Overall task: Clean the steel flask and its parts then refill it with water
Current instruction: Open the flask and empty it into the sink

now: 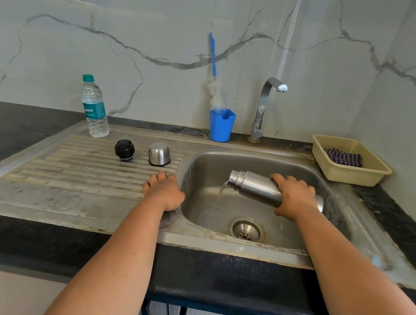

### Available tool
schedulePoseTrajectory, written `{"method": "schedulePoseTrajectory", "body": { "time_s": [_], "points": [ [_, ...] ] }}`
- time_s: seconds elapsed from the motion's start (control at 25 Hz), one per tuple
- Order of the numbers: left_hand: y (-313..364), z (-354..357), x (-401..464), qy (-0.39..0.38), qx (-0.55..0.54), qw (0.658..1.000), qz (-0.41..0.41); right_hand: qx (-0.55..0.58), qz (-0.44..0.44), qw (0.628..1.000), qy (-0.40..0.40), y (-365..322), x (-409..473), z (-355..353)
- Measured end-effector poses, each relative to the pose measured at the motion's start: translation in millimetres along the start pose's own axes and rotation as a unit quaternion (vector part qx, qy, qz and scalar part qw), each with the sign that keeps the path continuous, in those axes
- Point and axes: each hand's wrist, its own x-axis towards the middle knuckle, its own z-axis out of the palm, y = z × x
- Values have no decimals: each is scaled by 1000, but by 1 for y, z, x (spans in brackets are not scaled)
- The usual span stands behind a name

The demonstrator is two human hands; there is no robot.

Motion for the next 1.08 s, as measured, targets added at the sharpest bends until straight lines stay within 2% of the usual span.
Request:
{"method": "schedulePoseTrajectory", "body": {
  "time_s": [1.08],
  "points": [
    [0, 0, 1, 1, -3, 1000, 0, -7, 1, 1000, 1, 0, -1, -1]
  ]
}}
